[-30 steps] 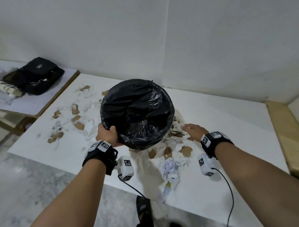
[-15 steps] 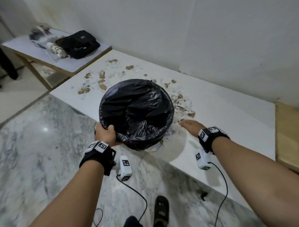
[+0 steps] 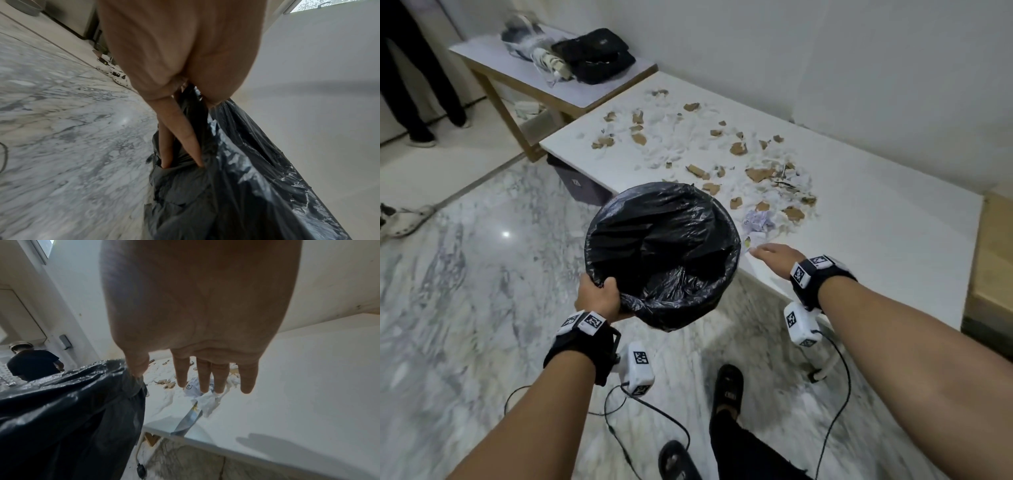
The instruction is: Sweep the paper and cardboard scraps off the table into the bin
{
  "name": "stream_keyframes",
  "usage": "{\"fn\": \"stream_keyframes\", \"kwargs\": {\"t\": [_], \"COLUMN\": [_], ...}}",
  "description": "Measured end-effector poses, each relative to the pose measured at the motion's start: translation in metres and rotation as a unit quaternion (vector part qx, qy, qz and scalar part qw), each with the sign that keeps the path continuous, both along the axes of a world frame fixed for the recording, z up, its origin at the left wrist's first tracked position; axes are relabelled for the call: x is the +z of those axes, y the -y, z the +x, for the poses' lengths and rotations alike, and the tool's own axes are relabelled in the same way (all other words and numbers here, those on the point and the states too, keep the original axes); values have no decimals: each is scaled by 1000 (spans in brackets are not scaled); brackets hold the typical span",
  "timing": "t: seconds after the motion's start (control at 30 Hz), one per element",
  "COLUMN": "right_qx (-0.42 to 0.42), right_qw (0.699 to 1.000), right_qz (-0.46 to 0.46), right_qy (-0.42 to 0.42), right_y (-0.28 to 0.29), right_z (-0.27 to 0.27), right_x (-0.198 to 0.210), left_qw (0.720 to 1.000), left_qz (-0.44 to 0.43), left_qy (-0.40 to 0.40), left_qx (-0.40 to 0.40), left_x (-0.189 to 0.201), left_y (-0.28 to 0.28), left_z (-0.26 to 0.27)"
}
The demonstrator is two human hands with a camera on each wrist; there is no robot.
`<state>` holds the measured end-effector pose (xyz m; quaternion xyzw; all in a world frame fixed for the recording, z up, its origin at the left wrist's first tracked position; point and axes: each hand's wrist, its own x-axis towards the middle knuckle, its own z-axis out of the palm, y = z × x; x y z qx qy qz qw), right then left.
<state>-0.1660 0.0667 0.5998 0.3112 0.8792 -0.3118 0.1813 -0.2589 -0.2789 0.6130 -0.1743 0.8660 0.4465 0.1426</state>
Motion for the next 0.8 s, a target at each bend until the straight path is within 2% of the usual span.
{"fn": "stream_keyframes", "kwargs": {"t": [0.23, 0.37, 0.5, 0.73, 0.8], "right_qx": [27, 23, 21, -16, -24], "right_qw": [999, 999, 998, 982, 978], "right_qz": [9, 11, 33, 162, 184], "right_qy": [27, 41, 47, -91, -93], "right_y": [23, 5, -27, -91, -104], "right_z": [35, 34, 10, -53, -70], "right_x": [-12, -20, -34, -64, -77], "left_qw": [999, 998, 995, 989, 987], "left_qz": [-3, -28, -50, -89, -92], "left_qy": [36, 59, 79, 105, 116], "left_qx": [17, 20, 27, 53, 57], "left_x": [-26, -64, -91, -151, -165], "left_y": [39, 45, 40, 13, 0], "left_z": [46, 62, 79, 90, 90]}}
